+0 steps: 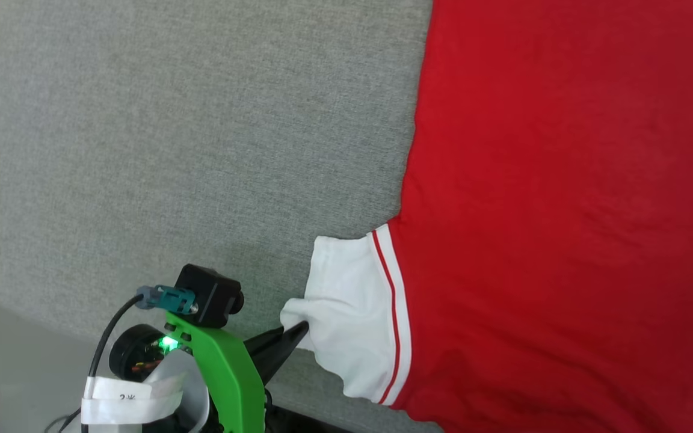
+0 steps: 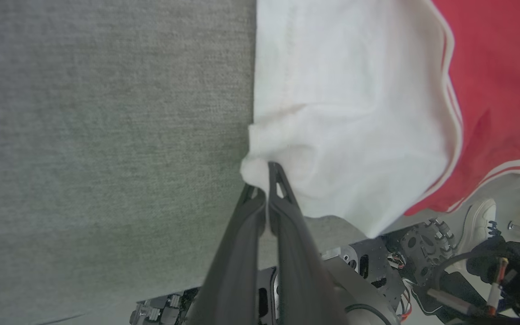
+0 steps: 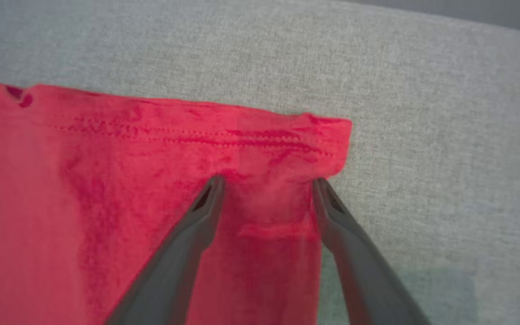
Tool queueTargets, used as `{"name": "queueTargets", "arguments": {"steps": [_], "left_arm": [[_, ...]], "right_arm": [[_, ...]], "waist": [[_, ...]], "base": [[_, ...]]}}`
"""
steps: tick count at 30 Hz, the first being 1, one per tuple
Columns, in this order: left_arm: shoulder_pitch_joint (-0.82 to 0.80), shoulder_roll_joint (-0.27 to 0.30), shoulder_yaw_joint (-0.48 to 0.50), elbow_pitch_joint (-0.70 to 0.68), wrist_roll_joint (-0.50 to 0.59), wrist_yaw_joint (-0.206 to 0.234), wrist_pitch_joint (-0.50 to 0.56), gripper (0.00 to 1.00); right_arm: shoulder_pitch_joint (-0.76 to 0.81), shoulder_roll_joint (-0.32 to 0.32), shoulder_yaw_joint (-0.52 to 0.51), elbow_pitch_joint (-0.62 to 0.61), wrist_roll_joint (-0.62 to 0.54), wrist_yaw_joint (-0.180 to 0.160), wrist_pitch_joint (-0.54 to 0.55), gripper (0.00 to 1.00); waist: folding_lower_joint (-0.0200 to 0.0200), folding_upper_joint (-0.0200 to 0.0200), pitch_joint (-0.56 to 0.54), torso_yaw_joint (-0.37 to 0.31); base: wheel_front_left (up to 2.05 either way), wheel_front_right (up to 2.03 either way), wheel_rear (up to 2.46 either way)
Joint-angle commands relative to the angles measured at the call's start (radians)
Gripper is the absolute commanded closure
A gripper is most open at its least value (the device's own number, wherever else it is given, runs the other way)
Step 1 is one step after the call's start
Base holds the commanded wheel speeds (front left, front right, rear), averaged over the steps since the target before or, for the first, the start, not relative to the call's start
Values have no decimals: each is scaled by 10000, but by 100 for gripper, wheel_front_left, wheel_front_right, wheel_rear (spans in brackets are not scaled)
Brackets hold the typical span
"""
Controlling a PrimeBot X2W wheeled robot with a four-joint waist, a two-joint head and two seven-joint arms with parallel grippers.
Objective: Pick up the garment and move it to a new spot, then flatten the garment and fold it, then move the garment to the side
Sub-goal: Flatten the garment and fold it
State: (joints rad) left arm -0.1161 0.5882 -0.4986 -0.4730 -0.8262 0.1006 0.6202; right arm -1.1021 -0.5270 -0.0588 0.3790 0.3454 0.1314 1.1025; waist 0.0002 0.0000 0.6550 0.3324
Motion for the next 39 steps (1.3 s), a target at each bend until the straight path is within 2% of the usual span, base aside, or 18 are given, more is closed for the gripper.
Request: {"name": "queueTargets", "arguments": {"steps": [1, 8, 9, 10, 11, 25, 31, 39], "left_arm": [[-232, -102, -2, 25, 85, -64, -74, 100], [-351, -159, -32, 178, 92, -134, -140, 100], [-364, -174, -43, 206, 85, -140, -142, 100], [-374, -185, -48, 228, 77, -142, -143, 100], [-387, -196, -51, 257, 68, -145, -146, 100], [-304, -117, 21, 428, 47, 16, -136, 100], [-112, -18, 74, 442, -17, 189, -48, 100], [256, 34, 189, 636, -91, 492, -83, 100]], "right_arm": [[-104, 6, 104, 233, -57, -7, -53, 0], [-191, -120, 548, 637, 5, -7, -212, 2], [-160, -121, 604, 695, 34, -7, -197, 62], [-140, -127, 650, 716, 47, -7, -207, 89], [-113, -153, 729, 726, 43, -7, -241, 100], [737, -369, 948, 1238, 254, -7, -1070, 100], [1757, -454, 1037, 1376, 518, -7, -1479, 100], [3548, -621, 1493, 971, 986, -7, -2207, 100]], "waist": [[-2, 0, 259, 239], [-2, 0, 360, 268], [-2, 0, 347, 265], [-2, 0, 336, 262], [-2, 0, 319, 257], [-2, 0, -646, -150], [-2, 0, -1544, -553], [-2, 0, -2689, -1197]], "base": [[0, 0, 0], [0, 0, 0], [0, 0, 0], [0, 0, 0], [0, 0, 0], [0, 0, 0], [0, 0, 0], [0, 0, 0]]}}
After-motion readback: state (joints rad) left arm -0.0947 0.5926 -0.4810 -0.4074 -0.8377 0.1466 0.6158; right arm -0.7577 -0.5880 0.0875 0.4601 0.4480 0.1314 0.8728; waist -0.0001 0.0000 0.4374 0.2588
